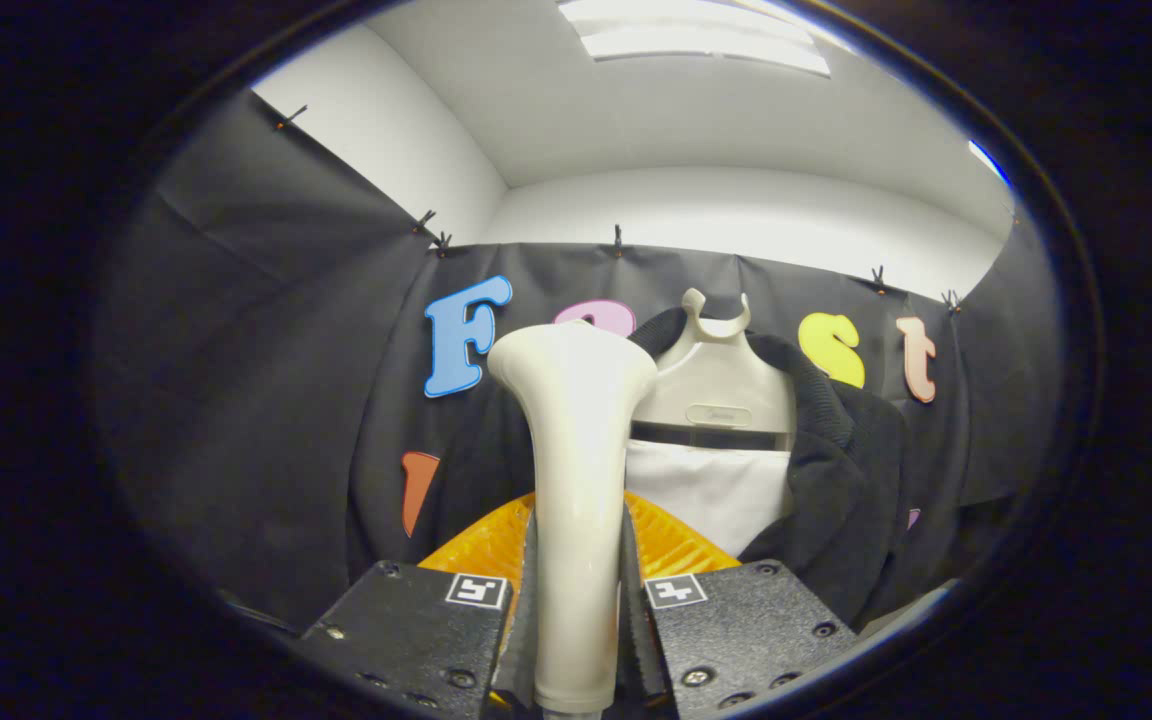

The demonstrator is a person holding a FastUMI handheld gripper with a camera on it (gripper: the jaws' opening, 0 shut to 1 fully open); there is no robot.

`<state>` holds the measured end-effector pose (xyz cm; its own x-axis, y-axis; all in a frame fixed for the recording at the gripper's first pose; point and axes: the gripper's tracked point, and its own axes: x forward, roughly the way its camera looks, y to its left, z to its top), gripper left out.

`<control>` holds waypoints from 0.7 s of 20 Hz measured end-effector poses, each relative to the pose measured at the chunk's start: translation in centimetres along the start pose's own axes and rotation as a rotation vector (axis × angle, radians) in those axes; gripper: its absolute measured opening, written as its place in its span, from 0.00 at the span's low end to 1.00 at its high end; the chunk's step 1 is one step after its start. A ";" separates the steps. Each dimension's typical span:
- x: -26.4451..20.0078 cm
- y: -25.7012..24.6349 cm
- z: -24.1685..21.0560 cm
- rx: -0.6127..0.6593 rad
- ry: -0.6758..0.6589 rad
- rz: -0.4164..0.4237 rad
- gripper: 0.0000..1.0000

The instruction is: Iron the clothes twice with a garment steamer, once on the left side and once on the right side.

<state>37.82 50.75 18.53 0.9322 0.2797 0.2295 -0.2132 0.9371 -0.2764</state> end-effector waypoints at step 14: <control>-5.0 -0.9 -8.2 -0.014 0.131 0.009 0.37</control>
<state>35.74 46.82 10.00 0.9607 0.2574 0.1035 -0.2182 0.9315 -0.2911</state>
